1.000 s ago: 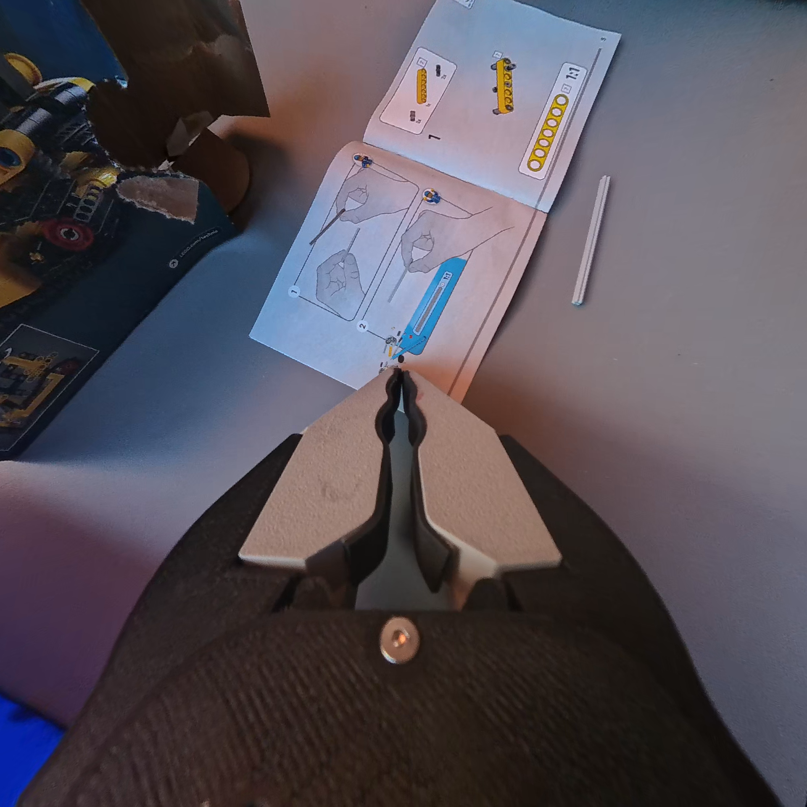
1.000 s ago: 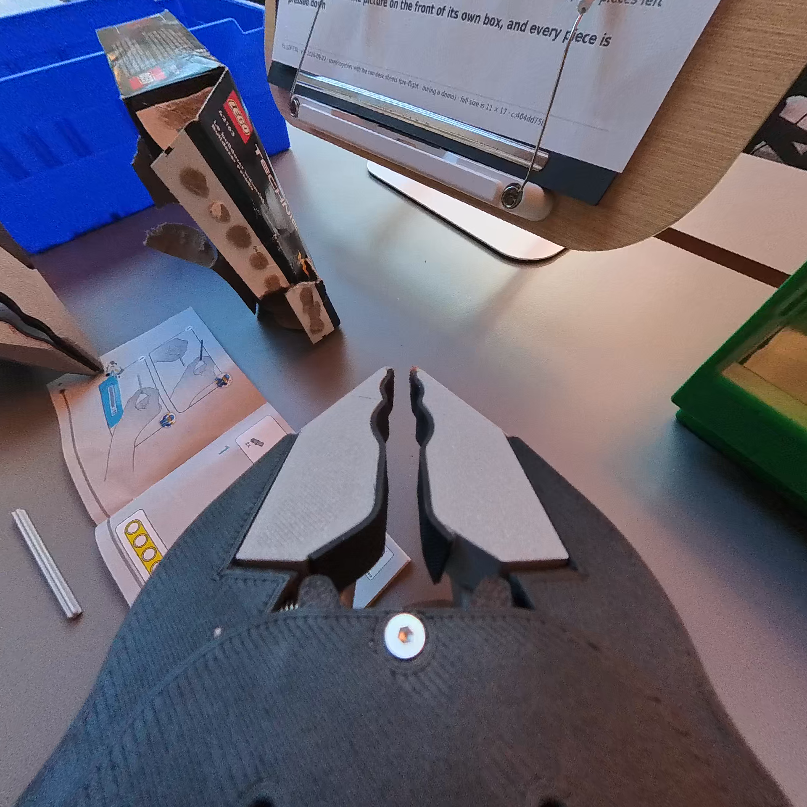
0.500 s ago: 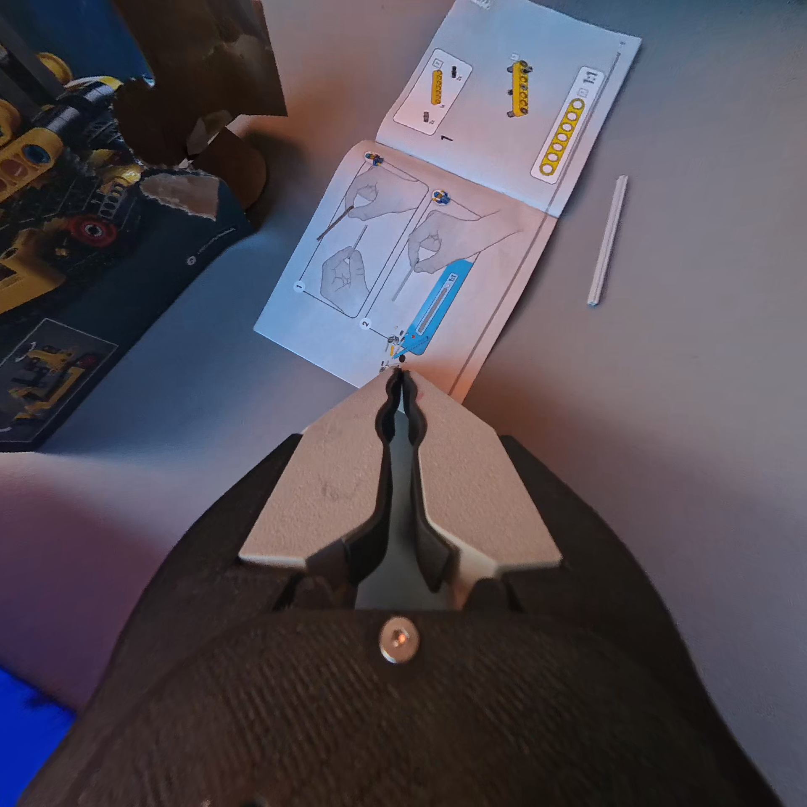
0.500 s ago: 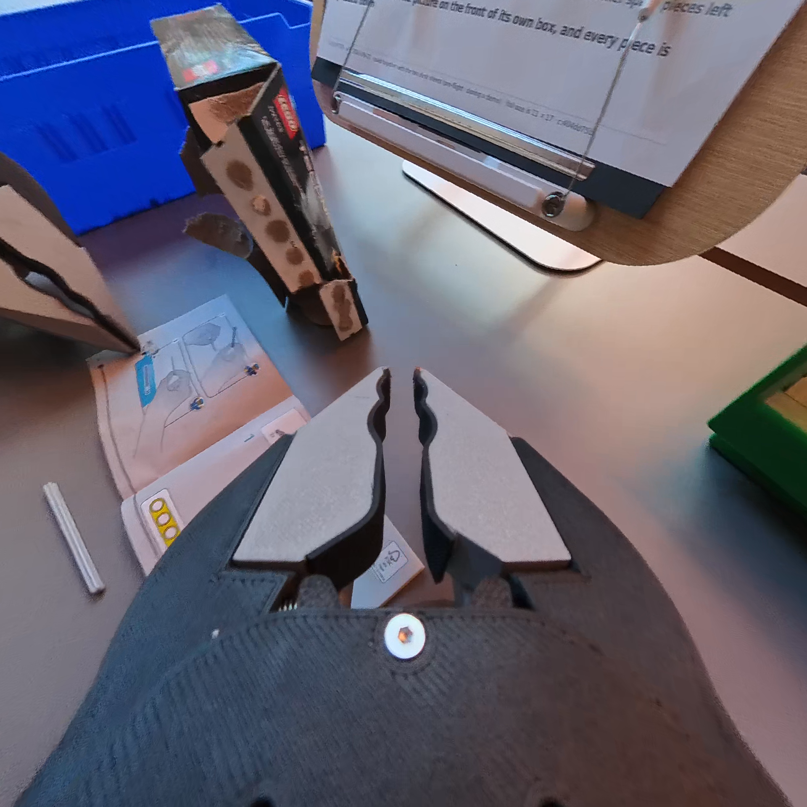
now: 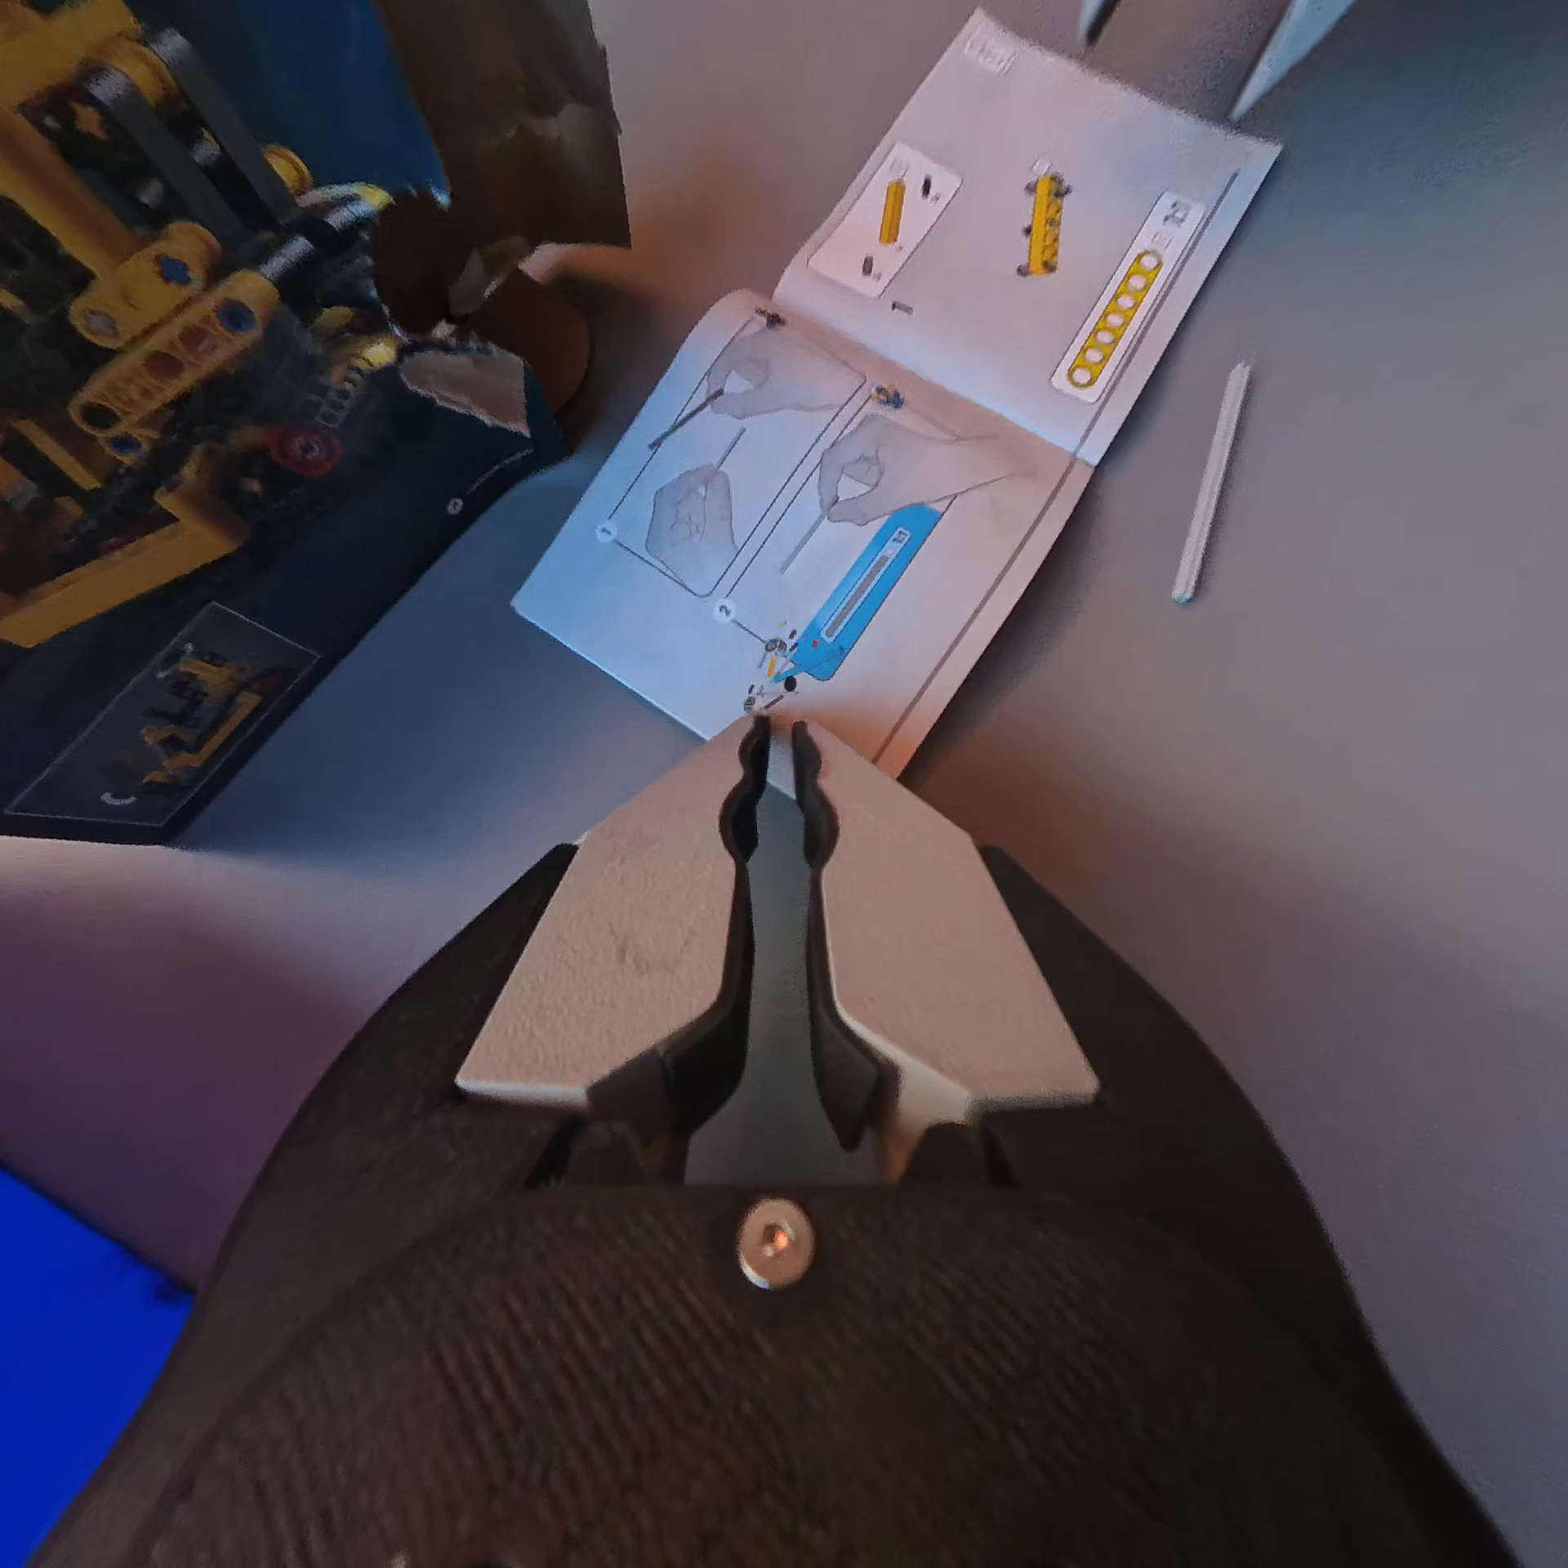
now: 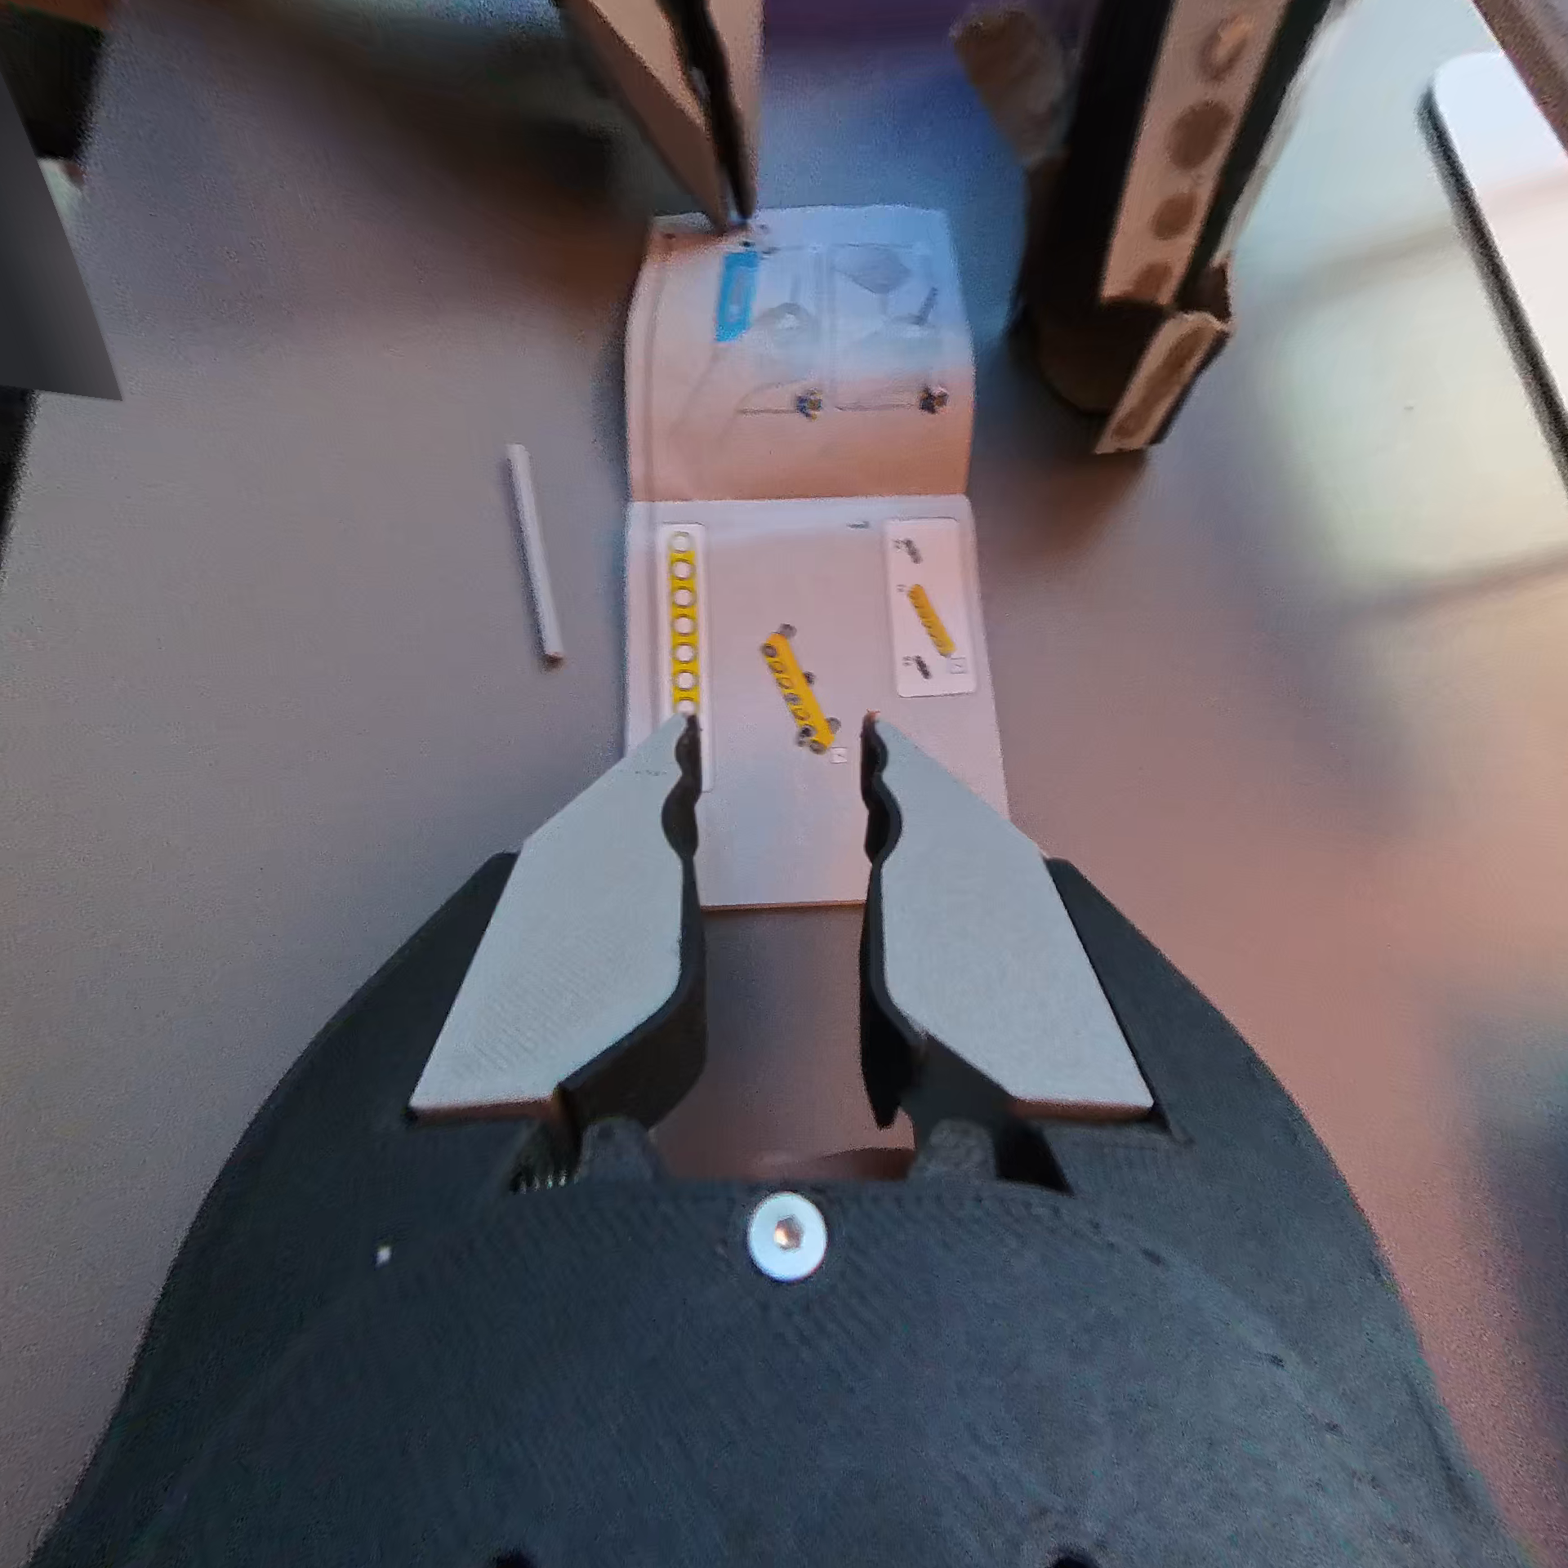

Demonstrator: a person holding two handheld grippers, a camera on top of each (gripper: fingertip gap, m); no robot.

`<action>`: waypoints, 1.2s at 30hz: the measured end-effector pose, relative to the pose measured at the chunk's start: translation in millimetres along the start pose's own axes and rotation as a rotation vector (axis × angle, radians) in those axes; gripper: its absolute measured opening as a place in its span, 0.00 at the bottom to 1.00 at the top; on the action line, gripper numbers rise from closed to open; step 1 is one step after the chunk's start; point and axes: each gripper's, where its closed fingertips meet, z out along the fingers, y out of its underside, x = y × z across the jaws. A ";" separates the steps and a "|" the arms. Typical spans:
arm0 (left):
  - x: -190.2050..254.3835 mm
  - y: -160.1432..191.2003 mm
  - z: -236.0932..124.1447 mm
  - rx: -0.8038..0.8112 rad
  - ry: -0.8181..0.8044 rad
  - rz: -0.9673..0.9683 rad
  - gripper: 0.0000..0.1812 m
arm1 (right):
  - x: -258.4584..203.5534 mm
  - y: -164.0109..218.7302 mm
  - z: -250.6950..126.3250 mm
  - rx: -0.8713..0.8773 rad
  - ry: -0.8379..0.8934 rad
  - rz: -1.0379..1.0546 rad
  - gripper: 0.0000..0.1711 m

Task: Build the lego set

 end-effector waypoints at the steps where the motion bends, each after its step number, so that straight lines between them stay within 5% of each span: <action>1: 0.4 -3.7 -3.2 0.020 0.006 0.004 0.02 | -5.5 -2.0 -2.0 -0.003 -0.018 -0.015 0.20; 12: -1.3 -23.1 -23.3 0.138 0.022 -0.005 0.05 | -27.2 25.3 -4.5 -0.214 -0.052 -0.091 0.18; 36: 1.2 -22.2 -21.0 0.127 0.013 -0.001 0.04 | -28.1 34.8 0.7 -0.252 -0.077 -0.069 0.10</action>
